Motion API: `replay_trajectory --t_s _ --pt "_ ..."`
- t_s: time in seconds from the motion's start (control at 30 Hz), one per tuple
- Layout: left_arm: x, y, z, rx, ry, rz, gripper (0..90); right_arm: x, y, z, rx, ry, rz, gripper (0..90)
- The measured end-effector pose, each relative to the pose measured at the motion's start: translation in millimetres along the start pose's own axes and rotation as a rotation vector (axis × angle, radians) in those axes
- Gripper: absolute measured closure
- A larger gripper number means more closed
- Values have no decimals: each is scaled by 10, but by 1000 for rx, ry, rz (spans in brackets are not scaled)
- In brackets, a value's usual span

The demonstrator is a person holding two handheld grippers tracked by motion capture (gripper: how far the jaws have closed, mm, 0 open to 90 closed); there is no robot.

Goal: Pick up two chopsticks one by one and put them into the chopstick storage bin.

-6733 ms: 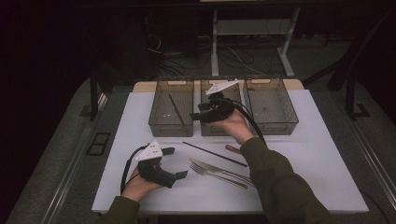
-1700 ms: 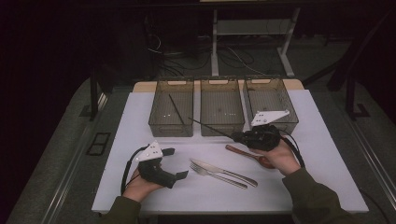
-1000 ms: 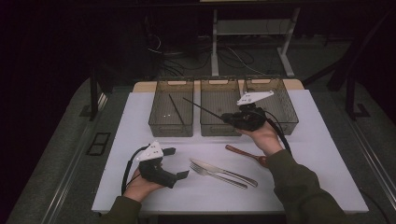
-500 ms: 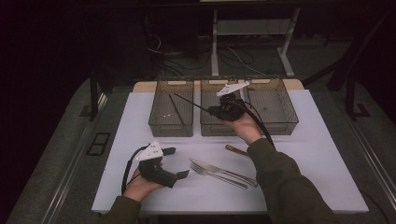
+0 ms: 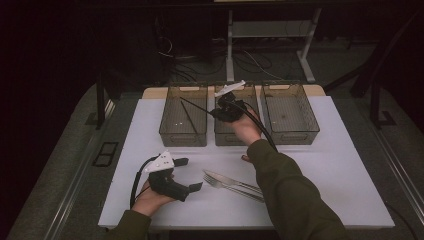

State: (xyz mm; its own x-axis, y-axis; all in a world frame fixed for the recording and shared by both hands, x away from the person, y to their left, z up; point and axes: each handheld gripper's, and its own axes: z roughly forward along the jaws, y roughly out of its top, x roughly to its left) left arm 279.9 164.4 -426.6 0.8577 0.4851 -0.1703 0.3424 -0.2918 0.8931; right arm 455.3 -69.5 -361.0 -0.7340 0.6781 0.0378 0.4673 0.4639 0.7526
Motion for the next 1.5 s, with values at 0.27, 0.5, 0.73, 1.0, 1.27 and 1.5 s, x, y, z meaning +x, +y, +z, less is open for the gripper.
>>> replay_trajectory --t_s 0.27,0.5,0.73,1.0,1.27,1.5 --pt "-8 0 8 0 -10 2 0 101 148 251 39 7 6 843" --pt "-15 5 11 -3 -24 5 0 220 285 406 73 2 -1 842" --pt "-24 10 11 -5 -30 7 0 296 361 524 100 -13 -3 839" --pt "-28 11 17 -3 -32 6 0 325 325 644 120 2 4 834" --pt "-27 12 11 -3 -32 9 0 327 331 608 106 38 2 786" --pt "-21 9 6 0 -24 13 0 298 325 438 53 109 8 632"
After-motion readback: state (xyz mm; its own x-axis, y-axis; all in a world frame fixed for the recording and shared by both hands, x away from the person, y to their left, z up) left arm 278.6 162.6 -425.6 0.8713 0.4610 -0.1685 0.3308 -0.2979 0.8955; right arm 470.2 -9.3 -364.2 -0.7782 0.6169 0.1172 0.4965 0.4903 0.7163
